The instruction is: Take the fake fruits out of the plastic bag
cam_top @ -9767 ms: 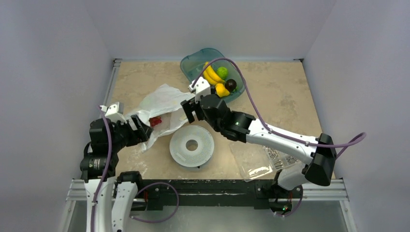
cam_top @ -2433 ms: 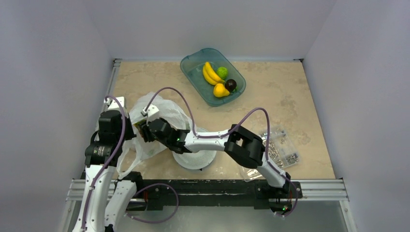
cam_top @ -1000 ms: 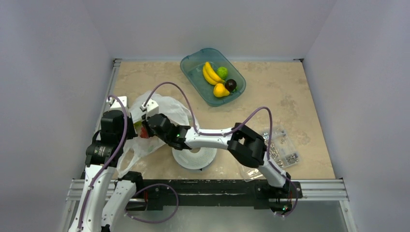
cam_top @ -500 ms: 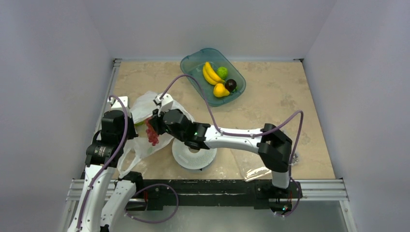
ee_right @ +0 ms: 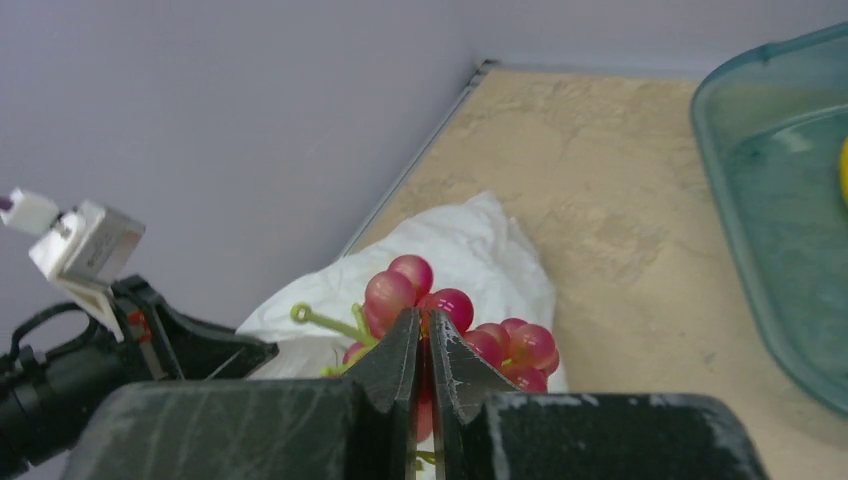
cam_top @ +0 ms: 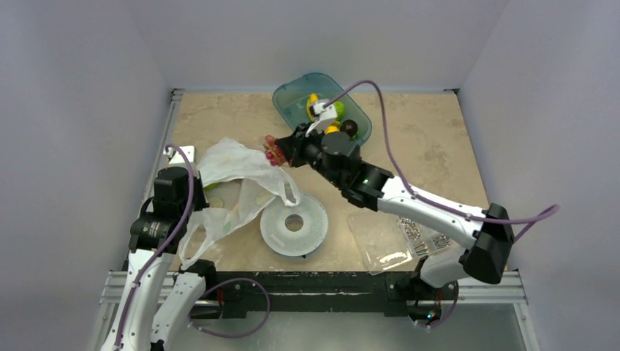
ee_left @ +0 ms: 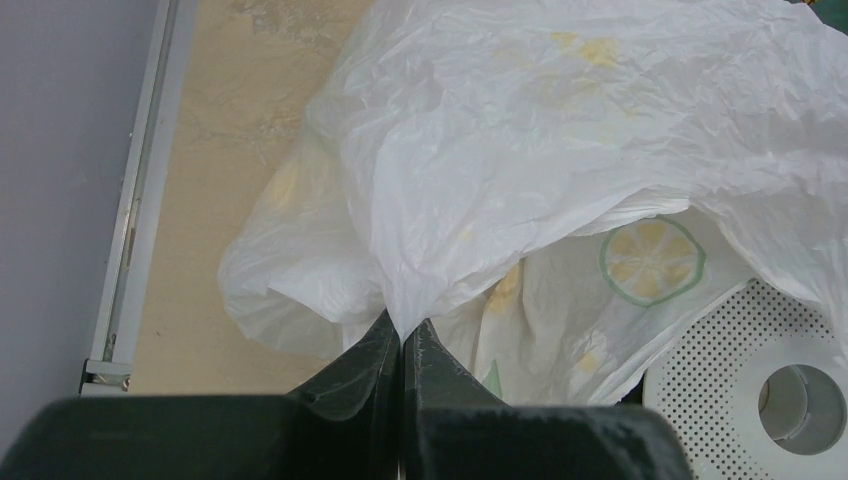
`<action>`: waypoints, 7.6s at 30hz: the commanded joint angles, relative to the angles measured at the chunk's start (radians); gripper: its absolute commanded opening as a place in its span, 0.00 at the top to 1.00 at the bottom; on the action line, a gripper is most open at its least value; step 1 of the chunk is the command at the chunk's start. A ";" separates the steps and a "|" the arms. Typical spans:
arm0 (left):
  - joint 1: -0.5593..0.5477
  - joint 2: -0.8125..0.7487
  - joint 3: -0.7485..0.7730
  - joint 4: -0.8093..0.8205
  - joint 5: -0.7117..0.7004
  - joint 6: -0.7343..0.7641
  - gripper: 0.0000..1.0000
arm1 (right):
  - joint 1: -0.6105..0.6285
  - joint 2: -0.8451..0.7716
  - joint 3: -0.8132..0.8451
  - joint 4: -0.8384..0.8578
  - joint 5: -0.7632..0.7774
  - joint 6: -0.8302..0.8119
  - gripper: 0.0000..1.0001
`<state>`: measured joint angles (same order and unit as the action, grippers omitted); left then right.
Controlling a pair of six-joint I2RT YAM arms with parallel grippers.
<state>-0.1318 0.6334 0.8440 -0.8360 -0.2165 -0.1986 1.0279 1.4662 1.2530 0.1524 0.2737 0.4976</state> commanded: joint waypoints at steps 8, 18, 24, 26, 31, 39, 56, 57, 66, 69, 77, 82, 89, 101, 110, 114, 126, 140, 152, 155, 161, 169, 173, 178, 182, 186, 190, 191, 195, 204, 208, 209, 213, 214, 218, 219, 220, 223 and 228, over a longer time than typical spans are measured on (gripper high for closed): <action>-0.008 0.005 0.003 0.025 0.000 -0.001 1.00 | -0.260 -0.097 0.050 -0.037 0.048 -0.084 1.00; -0.011 0.008 0.002 0.031 0.003 0.006 1.00 | -0.386 0.256 0.280 -0.053 0.144 -0.302 1.00; -0.012 0.010 0.001 0.034 0.009 0.007 1.00 | -0.415 0.465 0.412 -0.094 0.130 -0.333 1.00; -0.012 0.011 0.001 0.035 0.009 0.007 1.00 | -0.417 0.529 0.458 -0.125 0.121 -0.336 1.00; -0.012 0.010 0.001 0.035 0.011 0.007 1.00 | -0.418 0.664 0.547 -0.208 0.106 -0.336 0.93; -0.017 0.014 0.001 0.035 0.015 0.007 1.00 | -0.417 0.769 0.704 -0.381 0.078 -0.354 0.59; -0.035 -0.009 0.000 0.034 0.014 0.001 1.00 | -0.107 0.218 0.180 -0.243 0.015 -0.345 0.33; -0.035 -0.009 0.000 0.034 0.013 0.001 1.00 | -0.063 0.184 0.127 -0.198 0.004 -0.364 0.33; -0.037 -0.021 0.000 0.038 0.015 0.002 1.00 | 0.236 0.144 -0.131 0.200 -0.043 -0.637 0.31; -0.038 -0.039 -0.003 0.041 0.020 0.002 1.00 | 0.267 0.242 -0.106 0.297 0.003 -0.693 0.34; -0.049 -0.071 -0.009 0.046 0.010 0.002 1.00 | 0.268 0.573 0.092 0.521 0.217 -0.859 0.34; -0.057 -0.061 -0.006 0.041 0.006 0.003 1.00 | 0.235 0.722 0.212 0.569 0.246 -0.981 0.24; -0.058 -0.067 -0.008 0.049 0.012 0.008 1.00 | 0.187 0.828 0.334 0.524 0.213 -1.005 0.16; -0.064 -0.069 -0.009 0.051 0.027 0.009 1.00 | 0.144 1.049 0.625 0.370 0.184 -1.078 0.13; -0.071 -0.054 -0.011 0.062 0.060 0.008 1.00 | 0.136 1.125 0.716 0.386 0.171 -1.085 0.35; -0.071 -0.030 -0.011 0.068 0.070 0.008 1.00 | 0.136 1.113 0.697 0.460 0.187 -1.041 0.60; -0.071 0.001 -0.007 0.051 -0.013 0.008 1.00 | 0.135 0.836 0.376 0.610 0.195 -0.901 1.00; -0.071 -0.004 -0.002 0.037 -0.035 0.006 1.00 | 0.136 0.511 0.041 0.511 -0.048 -0.638 1.00; -0.063 0.072 0.170 -0.086 0.160 -0.095 0.39 | 0.133 0.555 0.106 0.396 -0.281 -0.226 0.85; -0.040 0.092 0.285 -0.134 0.163 -0.120 0.29 | 0.126 0.567 0.137 0.377 -0.289 -0.201 0.85; 0.222 0.242 0.429 -0.131 0.196 -0.178 0.35 | 0.124 0.577 0.162 0.316 -0.130 -0.134 0.84; 0.391 0.715 0.502 0.063 0.416 -0.217 0.60 | 0.113 0.601 0.201 0.271 0.024 -0.023 0.86; 0.386 0.934 0.578 0.081 0.386 -0.201 0.63 | 0.113 0.629 0.260 0.232 0.041 -0.038 0.86; 0.328 1.137 0.690 0.030 0.282 -0.127 0.62 | 0.112 0.650 0.286 0.236 0.034 -0.065 0.85; 0.298 1.268 0.759 -0.038 0.274 -0.094 0.62 | 0.111 0.675 0.311 0.224 0.047 -0.098 0.85; 0.267 1.319 0.754 -0.055 0.353 -0.072 0.67 | 0.107 0.690 0.327 0.203 0.066 -0.122 0.82; 0.219 1.326 0.718 -0.051 0.490 -0.054 0.70 | 0.107 0.705 0.351 0.167 0.094 -0.143 0.79; 0.206 1.324 0.709 -0.051 0.557 -0.049 0.70 | 0.107 0.704 0.354 0.162 0.095 -0.145 0.79; 0.150 1.241 0.662 -0.030 0.670 -0.017 0.71 | 0.117 0.690 0.355 0.149 0.128 -0.175 0.79; 0.156 0.937 0.630 -0.123 0.398 -0.031 0.31 | 0.151 0.659 0.332 0.131 0.147 -0.205 0.75; 0.155 0.721 0.584 -0.179 0.246 -0.097 0.13 | 0.157 0.642 0.310 0.111 0.167 -0.231 0.74; 0.155 0.655 0.557 -0.186 0.236 -0.120 0.13 | 0.159 0.637 0.309 0.104 0.168 -0.238 0.73; 0.142 0.318 0.405 -0.195 0.323 -0.217 0.12 | 0.162 0.621 0.305 0.081 0.130 -0.234 0.68; 0.141 0.242 0.366 -0.202 0.352 -0.240 0.08 | 0.162 0.616 0.302 0.078 0.118 -0.231 0.67; 0.141 -0.031 0.239 -0.296 0.426 -0.302 0.00 | 0.162 0.602 0.299 0.060 0.091 -0.217 0.61; 0.141 -0.068 0.211 -0.317 0.442 -0.310 0.00 | 0.162 0.597 0.298 0.057 0.088 -0.217 0.60; 0.141 -0.100 0.187 -0.343 0.450 -0.320 0.00 | 0.162 0.594 0.295 0.058 0.088 -0.215 0.59; 0.141 -0.155 0.121 -0.428 0.445 -0.336 0.00 | 0.162 0.583 0.296 0.056 0.076 -0.209 0.55; 0.141 -0.224 0.086 -0.476 0.401 -0.337 0.29 | 0.159 0.570 0.273 0.056 0.053 -0.199 0.43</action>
<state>0.0105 0.4564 0.9306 -1.2495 0.2054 -0.5076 1.1866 2.0949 1.5459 0.1951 0.3618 0.2871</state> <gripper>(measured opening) 0.868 0.532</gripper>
